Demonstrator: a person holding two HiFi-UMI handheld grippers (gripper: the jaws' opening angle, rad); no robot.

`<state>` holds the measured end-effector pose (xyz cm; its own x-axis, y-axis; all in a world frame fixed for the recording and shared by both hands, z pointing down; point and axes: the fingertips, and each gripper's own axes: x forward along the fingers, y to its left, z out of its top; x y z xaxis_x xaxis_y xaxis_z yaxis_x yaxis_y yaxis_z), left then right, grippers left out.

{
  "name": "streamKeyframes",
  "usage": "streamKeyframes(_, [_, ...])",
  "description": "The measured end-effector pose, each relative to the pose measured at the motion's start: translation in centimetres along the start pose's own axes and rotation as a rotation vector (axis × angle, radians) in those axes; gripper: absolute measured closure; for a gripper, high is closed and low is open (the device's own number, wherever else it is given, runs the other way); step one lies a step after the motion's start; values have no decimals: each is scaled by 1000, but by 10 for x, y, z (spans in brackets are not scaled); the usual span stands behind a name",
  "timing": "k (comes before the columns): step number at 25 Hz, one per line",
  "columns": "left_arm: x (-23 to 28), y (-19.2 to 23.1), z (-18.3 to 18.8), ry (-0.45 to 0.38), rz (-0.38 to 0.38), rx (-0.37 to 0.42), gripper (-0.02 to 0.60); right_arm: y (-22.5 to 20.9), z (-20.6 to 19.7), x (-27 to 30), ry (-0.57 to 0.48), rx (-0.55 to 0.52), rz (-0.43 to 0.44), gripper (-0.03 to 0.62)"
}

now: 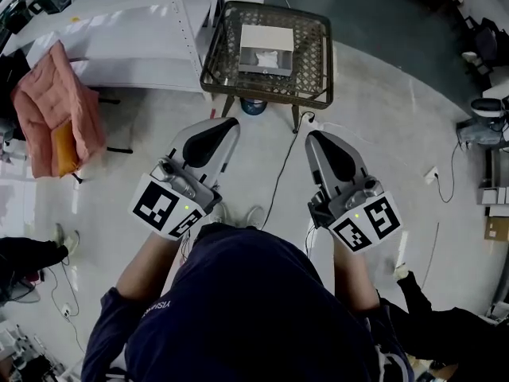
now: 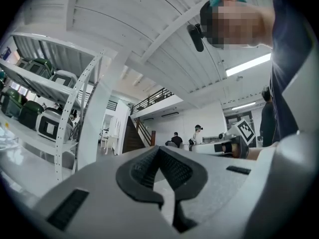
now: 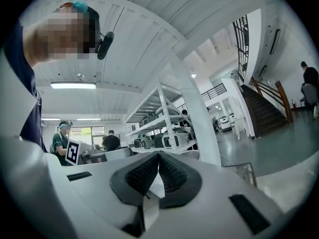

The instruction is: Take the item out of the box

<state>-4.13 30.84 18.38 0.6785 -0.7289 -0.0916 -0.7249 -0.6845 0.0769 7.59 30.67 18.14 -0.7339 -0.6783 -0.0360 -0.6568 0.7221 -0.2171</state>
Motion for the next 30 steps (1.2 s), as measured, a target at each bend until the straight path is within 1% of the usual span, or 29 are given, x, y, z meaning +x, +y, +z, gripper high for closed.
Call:
streamKeyframes(6, [15,-12,-9,13,12,-3,575,-16,-1,-12,10,11,17,569])
streamKeyframes(11, [27,-9,-15,18,15,-4,575,-30,-3,-11,14,11,16,569])
streamKeyframes(14, [36,0,-17,21,13,-13,575,-38,-4,-2,24,18,15,569])
streamKeyframes(21, [58,46,-30,36,0,-37,575,-61,-11,44,43,23,2,569])
streamKeyframes(30, [99,138,-43,68,-36,-57,575,-99,-19,135,61,40,-30,569])
